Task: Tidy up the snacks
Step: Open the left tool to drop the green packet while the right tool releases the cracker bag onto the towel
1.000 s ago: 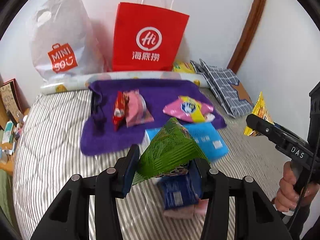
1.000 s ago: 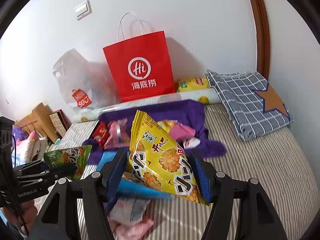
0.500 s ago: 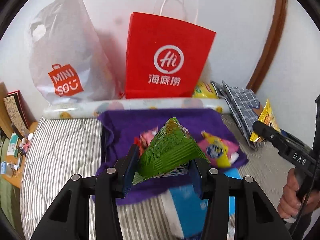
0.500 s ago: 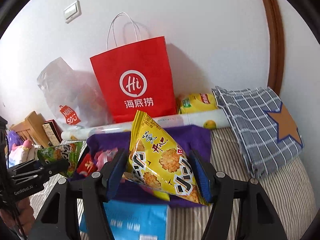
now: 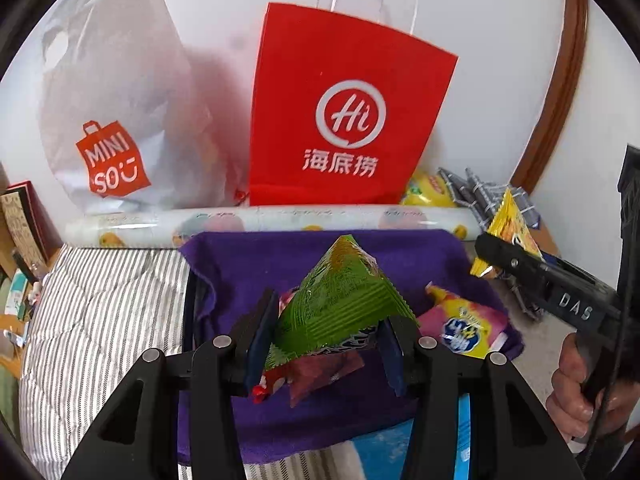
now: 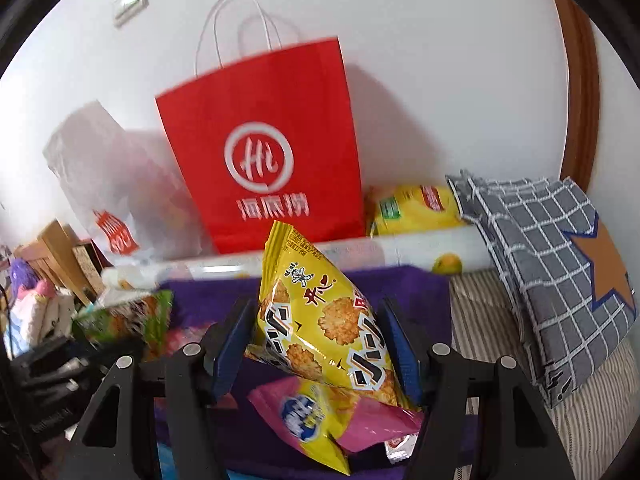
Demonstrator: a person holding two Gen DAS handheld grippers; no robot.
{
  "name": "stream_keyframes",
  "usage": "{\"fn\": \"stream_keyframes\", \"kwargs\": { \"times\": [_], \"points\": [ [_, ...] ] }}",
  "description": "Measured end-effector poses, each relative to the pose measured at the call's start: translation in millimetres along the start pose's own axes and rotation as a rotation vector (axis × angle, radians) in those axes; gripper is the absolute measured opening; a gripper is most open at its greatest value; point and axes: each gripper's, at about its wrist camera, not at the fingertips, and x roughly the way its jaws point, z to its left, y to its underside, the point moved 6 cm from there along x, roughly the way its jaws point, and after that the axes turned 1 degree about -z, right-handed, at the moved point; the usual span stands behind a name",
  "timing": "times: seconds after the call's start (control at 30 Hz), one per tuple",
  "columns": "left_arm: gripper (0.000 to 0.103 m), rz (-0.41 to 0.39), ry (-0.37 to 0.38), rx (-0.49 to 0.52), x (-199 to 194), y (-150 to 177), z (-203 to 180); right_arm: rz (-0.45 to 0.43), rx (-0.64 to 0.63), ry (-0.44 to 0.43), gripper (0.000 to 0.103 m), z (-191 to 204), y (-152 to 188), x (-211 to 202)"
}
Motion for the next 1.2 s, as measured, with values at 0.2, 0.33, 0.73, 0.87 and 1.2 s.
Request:
{"fn": "stream_keyframes", "kwargs": {
  "times": [0.2, 0.33, 0.73, 0.87, 1.2],
  "points": [
    [0.048, -0.020, -0.035, 0.014, 3.2, 12.8, 1.1, 0.025, 0.028, 0.041, 0.062, -14.7, 14.8, 16.7],
    [0.048, -0.015, -0.035, -0.013, 8.1, 14.1, 5.7, 0.041, 0.082, 0.015, 0.062, -24.4, 18.9, 19.4],
    [0.048, 0.032, 0.011, -0.044, 16.6, 24.3, -5.2, 0.093, 0.094, 0.029, 0.062, -25.0, 24.9, 32.7],
    [0.048, 0.041, 0.000, -0.031, 21.0, 27.2, -7.8, 0.104, 0.089, 0.040, 0.062, -24.9, 26.1, 35.1],
    [0.048, 0.048, -0.011, -0.044, 26.5, 28.5, -4.2, 0.111, 0.080, 0.061, 0.065, -24.2, 26.0, 35.4]
  ]
}}
